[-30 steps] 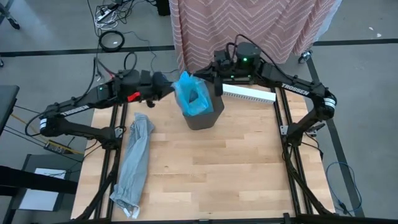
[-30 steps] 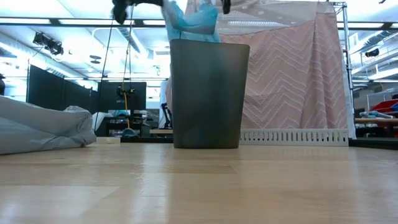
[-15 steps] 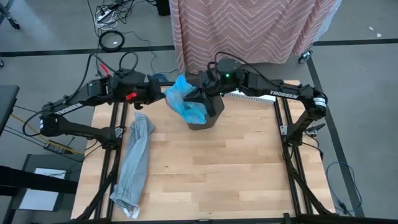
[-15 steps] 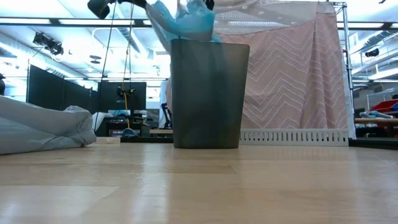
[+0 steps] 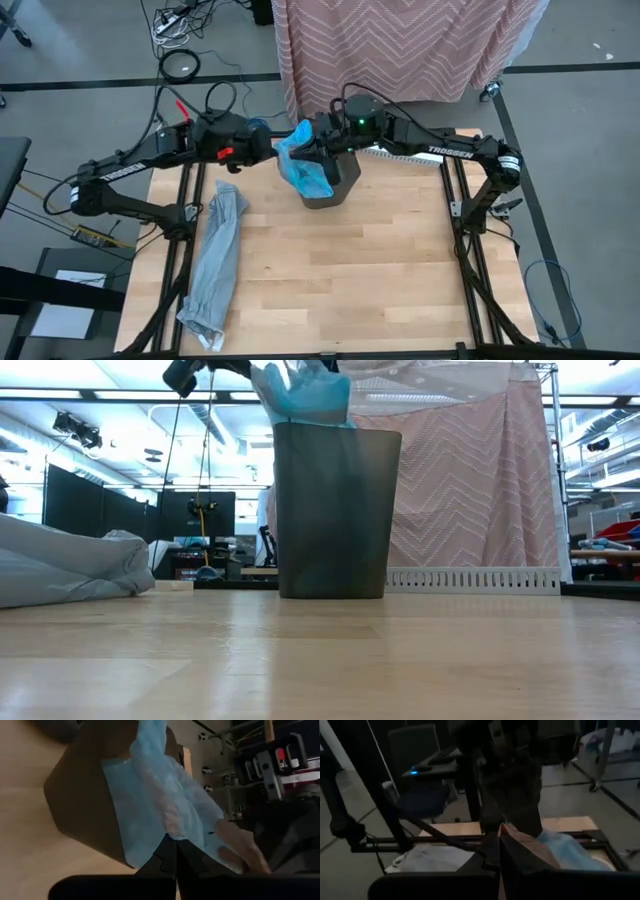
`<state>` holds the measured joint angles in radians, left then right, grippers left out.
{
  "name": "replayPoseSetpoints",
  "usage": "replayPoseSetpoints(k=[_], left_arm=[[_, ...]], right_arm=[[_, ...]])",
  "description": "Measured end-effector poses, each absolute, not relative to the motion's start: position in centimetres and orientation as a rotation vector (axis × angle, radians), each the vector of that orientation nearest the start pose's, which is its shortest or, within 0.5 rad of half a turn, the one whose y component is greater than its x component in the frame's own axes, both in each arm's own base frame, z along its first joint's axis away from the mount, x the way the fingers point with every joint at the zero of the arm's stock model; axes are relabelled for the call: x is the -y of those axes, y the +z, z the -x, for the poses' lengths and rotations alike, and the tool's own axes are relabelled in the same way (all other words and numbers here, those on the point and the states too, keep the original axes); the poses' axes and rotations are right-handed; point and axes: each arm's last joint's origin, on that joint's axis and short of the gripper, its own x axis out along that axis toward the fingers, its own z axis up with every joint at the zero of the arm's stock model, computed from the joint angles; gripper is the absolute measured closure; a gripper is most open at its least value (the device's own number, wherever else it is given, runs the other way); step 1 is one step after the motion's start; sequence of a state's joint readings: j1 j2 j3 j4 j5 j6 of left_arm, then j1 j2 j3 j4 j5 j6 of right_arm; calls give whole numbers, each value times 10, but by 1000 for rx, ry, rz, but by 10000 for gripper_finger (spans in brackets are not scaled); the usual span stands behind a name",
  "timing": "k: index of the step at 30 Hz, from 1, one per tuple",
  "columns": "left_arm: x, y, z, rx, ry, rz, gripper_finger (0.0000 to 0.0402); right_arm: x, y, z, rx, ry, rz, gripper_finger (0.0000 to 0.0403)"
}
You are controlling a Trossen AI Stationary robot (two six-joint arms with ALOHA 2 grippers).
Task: Place trash/remove bag and relplace
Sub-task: Remove the blue trash bag from the trash bin
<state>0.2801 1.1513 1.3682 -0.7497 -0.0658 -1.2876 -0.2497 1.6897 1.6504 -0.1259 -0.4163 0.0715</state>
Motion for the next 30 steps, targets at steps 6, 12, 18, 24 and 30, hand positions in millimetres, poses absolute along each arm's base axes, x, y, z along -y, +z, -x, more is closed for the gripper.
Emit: replayPoseSetpoints(k=[6,12,18,24,30], left_arm=[[-65,406,-216,-234,646,1292,401],[-67,409,-223,-170,615,1288,401],[-69,410,-230,-146,588,1290,401],[-68,411,-231,-141,561,1294,401],[-65,412,-232,-165,534,1278,401]], right_arm=[[84,395,-386,-181,184,-139,403],[84,398,-386,-156,190,-130,403],[89,385,-393,-207,172,-156,403],[98,379,-392,-247,136,-175,403],[107,381,-387,-238,110,-173,403]])
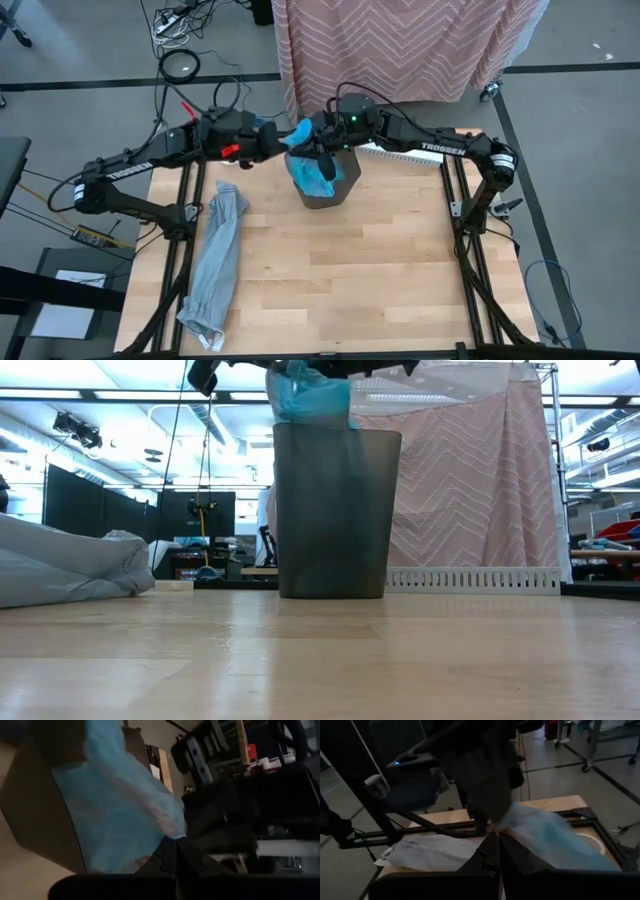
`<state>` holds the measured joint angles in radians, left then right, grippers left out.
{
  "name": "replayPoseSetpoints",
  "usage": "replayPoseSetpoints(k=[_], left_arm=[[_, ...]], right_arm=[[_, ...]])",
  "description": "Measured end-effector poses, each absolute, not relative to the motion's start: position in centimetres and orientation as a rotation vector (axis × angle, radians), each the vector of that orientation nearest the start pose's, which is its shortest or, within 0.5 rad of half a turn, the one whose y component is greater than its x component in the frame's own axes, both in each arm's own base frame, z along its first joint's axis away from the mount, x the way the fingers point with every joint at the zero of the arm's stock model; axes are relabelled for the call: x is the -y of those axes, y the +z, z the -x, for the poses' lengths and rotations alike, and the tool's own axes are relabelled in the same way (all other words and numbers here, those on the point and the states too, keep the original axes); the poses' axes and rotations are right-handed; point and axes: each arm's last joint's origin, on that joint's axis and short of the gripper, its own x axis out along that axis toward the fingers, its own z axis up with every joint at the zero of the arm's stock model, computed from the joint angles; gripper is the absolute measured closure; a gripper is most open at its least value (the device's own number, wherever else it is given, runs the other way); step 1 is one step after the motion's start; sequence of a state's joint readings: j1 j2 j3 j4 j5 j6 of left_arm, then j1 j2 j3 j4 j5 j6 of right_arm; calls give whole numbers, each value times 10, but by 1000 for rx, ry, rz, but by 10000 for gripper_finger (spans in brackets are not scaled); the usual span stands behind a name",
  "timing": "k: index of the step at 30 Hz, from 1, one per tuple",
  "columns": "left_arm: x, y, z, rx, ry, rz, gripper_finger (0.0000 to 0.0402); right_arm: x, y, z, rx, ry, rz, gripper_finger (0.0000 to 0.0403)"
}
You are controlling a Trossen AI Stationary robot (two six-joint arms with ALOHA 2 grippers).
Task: Place trash/remove bag and relplace
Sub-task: Remove the blue trash bag from the trash bin
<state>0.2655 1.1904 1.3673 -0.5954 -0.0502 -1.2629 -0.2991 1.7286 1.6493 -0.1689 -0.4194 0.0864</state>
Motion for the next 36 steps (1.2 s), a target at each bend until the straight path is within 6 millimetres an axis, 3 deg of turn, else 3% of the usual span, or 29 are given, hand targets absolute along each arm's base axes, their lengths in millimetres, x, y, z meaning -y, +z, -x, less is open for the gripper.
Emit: replayPoseSetpoints(k=[14,25,36], left_arm=[[-59,417,-234,-174,426,1295,401],[-59,429,-237,-81,314,1344,401],[-61,444,-240,67,211,1347,401]], right_arm=[[110,376,-388,-266,77,-152,403],[114,353,-388,-328,20,-158,403],[125,348,-384,-339,-47,-170,403]])
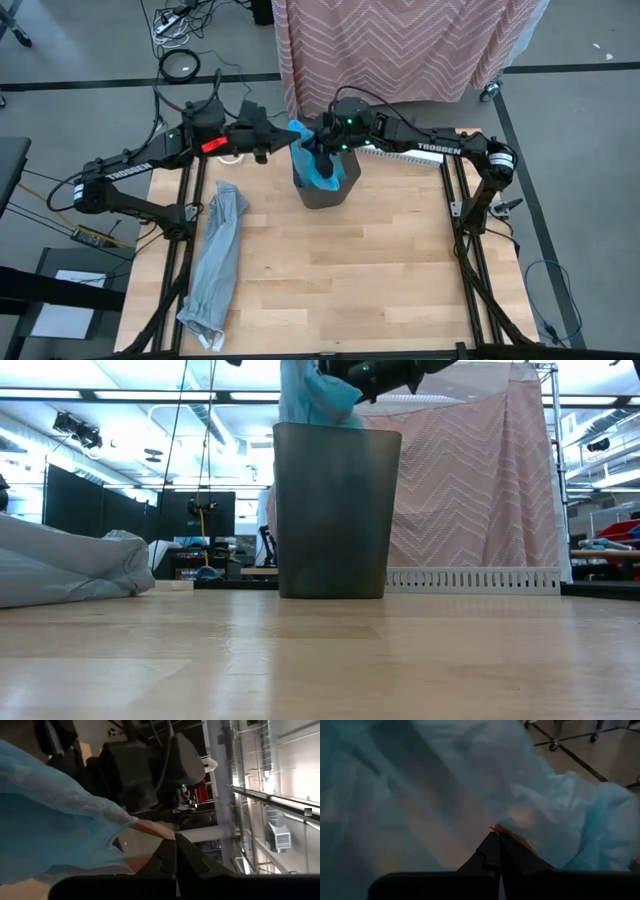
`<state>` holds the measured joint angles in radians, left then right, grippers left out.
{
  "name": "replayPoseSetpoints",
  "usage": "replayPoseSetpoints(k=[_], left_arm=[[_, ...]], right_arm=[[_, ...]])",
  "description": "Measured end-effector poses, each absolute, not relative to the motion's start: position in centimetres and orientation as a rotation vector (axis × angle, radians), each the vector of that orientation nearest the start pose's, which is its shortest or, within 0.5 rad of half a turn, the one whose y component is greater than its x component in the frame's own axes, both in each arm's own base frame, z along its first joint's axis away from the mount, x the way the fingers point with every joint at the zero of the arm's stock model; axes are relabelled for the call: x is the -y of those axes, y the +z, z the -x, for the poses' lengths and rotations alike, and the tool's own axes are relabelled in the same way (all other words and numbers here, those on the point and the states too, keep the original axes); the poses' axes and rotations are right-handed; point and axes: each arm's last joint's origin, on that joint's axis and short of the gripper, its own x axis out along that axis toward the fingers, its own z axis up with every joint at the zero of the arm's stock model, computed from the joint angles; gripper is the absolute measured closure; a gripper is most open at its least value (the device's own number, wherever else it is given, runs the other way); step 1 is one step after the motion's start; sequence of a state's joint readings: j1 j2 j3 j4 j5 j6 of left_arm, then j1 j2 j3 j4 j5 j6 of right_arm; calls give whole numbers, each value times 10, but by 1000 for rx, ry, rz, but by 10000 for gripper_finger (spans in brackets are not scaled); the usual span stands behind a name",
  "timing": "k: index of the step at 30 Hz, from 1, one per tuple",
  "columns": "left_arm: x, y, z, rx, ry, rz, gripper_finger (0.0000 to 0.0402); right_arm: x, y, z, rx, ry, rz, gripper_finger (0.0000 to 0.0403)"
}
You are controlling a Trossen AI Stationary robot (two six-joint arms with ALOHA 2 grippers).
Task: Place trash/remove bag and relplace
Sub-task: Remove the blue trash bag from the trash bin
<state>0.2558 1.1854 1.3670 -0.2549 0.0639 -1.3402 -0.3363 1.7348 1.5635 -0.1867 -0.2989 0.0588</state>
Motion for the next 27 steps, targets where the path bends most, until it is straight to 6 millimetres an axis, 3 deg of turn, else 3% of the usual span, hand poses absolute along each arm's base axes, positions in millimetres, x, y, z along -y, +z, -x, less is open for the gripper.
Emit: replayPoseSetpoints(k=[9,15,20,27], left_arm=[[-61,453,-240,143,154,1324,401],[-64,442,-238,51,245,1321,401],[-67,439,-242,49,259,1301,401],[-70,438,-248,62,259,1292,400]], right_arm=[[129,350,-380,-342,-53,-176,403],[127,389,-361,-263,-59,-142,403],[125,410,-354,-198,-59,-118,403],[117,410,-360,-193,-29,-114,403]])
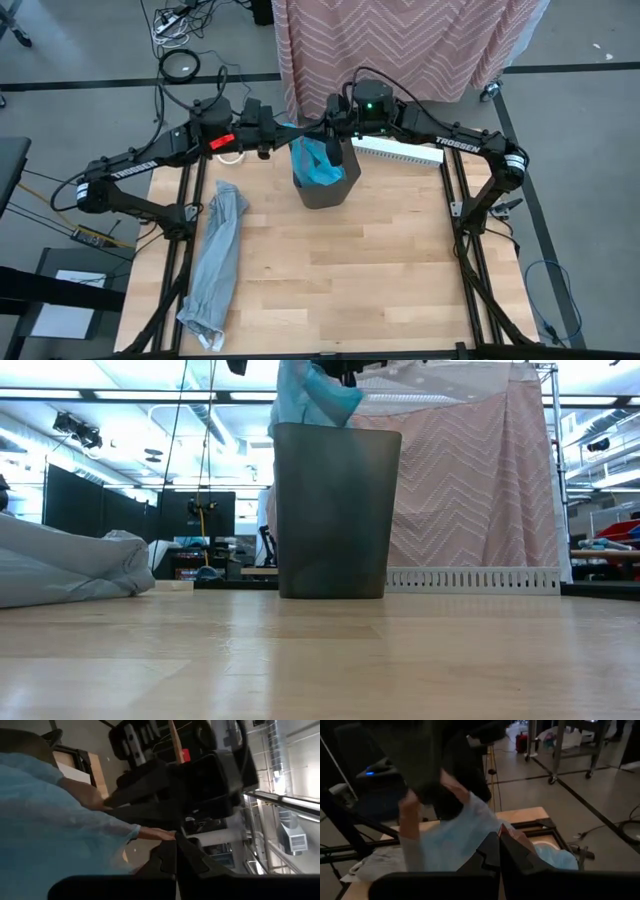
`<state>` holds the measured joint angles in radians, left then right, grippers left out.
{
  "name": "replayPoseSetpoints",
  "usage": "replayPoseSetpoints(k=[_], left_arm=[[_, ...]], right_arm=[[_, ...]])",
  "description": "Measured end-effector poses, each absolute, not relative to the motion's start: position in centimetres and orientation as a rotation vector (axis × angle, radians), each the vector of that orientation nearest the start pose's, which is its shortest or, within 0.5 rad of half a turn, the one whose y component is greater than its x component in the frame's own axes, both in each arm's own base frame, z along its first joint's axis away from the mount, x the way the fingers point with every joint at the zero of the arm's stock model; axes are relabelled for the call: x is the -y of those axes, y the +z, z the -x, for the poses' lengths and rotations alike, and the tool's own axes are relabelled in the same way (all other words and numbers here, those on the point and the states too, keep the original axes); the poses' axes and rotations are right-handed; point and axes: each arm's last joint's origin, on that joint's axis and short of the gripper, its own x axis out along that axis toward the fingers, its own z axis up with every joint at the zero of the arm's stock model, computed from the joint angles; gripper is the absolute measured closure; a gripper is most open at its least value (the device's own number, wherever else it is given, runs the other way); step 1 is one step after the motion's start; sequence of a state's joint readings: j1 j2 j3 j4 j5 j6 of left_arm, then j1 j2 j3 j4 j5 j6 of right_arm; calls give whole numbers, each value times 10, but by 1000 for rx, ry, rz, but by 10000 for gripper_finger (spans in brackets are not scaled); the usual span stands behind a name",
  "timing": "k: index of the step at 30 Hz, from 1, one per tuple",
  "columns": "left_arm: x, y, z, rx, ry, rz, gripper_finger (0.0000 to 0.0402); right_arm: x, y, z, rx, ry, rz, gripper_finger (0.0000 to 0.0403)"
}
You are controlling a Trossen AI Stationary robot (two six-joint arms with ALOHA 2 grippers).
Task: Place trash/remove bag and relplace
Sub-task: Remove the blue trash bag from the trash bin
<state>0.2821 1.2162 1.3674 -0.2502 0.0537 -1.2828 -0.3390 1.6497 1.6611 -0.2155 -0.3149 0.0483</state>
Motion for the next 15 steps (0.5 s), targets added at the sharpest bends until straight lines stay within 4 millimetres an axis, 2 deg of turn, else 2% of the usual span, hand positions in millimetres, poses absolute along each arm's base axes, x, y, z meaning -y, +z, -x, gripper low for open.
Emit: replayPoseSetpoints(k=[15], left_arm=[[-81,436,-245,73,314,1216,400]], right_arm=[[111,410,-361,-199,12,-109,403]])
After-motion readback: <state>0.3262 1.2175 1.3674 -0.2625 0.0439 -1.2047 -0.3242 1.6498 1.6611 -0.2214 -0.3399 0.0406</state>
